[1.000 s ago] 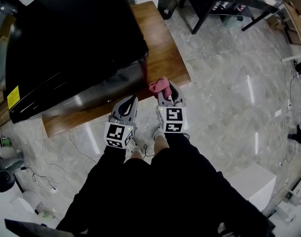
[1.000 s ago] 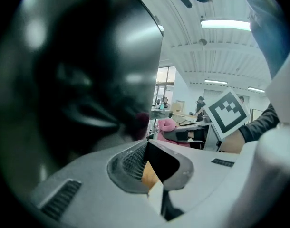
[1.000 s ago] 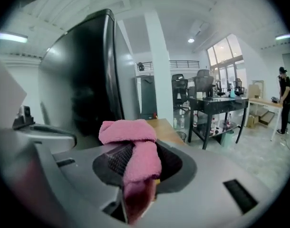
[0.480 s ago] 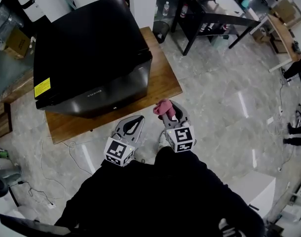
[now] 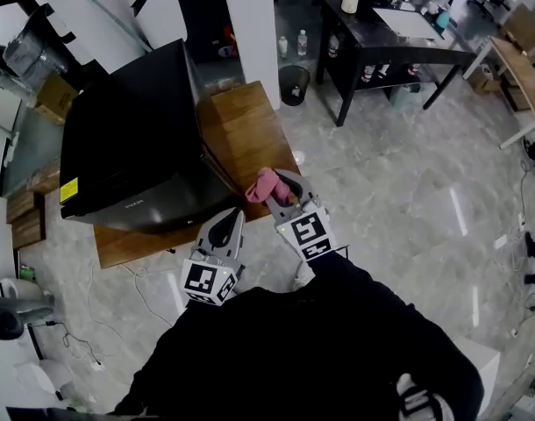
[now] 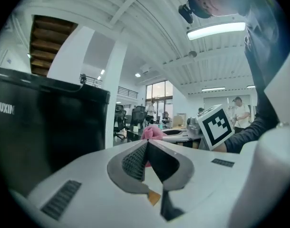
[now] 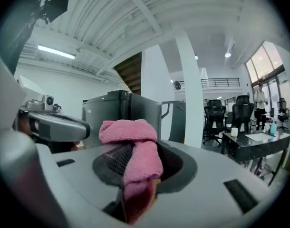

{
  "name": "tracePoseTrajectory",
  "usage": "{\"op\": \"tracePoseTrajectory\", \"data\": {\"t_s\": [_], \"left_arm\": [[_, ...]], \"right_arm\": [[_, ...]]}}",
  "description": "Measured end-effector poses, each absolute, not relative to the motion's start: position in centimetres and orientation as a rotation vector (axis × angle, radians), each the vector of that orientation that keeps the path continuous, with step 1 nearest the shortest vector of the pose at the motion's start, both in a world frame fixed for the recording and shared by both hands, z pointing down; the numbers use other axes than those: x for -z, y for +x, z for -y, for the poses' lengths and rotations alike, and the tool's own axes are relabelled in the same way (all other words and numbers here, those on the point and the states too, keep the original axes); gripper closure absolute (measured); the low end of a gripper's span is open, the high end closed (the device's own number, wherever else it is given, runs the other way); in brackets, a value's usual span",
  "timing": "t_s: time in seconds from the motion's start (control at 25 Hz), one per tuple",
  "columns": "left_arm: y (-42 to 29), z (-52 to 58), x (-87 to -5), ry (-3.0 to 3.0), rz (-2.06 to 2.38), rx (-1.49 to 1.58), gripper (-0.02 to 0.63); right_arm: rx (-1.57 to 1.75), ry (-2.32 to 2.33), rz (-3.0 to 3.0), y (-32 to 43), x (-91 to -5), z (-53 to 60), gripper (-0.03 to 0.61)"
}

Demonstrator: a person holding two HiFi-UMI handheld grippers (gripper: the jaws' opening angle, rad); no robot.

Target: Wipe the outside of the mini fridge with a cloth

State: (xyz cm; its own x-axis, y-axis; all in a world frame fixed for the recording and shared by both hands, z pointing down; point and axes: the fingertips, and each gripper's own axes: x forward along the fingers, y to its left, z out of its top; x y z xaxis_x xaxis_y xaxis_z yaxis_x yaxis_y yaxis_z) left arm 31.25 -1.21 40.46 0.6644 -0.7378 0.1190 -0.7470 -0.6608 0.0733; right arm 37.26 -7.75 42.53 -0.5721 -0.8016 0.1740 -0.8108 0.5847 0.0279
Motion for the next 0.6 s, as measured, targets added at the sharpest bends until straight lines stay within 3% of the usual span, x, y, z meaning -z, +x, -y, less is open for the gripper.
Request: {"op": "tracePoseTrajectory", "data": {"t_s": [0.2,0.6], "left_arm": [[35.7,3.9,-36.3,2.716,1.442,-0.045,0.607],[35.5,8.5,-34.5,2.49,1.781,0.003,0.607]], "right_arm": [[0.021,1.153,2.761,38.1,-38.2,12.1,0.449],[0.192,0.823,2.846,31.5,-34.0,18.7,0.449]]}}
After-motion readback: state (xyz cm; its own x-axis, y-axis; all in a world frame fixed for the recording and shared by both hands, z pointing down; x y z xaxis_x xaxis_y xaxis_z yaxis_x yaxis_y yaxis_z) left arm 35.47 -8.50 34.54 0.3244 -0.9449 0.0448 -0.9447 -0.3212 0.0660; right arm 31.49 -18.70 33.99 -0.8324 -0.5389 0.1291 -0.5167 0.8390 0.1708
